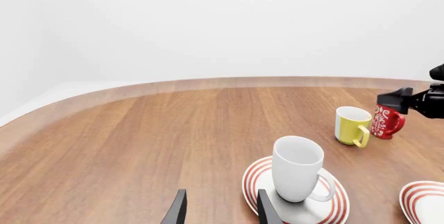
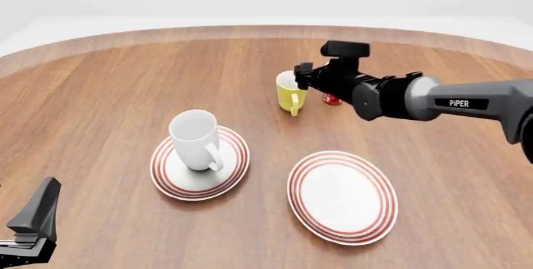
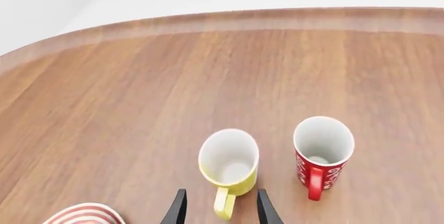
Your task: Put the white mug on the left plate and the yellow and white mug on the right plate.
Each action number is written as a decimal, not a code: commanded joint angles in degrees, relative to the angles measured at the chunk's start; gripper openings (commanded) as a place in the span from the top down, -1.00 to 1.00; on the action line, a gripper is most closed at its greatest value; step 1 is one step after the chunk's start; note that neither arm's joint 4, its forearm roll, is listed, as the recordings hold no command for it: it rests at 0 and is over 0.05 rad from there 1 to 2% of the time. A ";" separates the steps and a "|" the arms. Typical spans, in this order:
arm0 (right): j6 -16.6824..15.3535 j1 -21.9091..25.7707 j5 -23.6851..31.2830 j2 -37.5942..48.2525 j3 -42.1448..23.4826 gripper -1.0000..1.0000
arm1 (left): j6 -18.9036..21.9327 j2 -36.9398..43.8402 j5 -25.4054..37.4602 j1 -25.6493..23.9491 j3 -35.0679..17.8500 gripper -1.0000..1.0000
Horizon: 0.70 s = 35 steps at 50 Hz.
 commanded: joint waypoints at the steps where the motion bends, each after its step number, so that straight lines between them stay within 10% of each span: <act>1: 0.29 0.06 1.40 2.36 -1.64 -1.00 | 0.00 0.00 0.00 0.00 0.00 -1.00; 35: 2.06 0.60 5.60 5.92 -6.37 -1.00 | 0.00 0.00 0.00 0.00 0.00 -1.00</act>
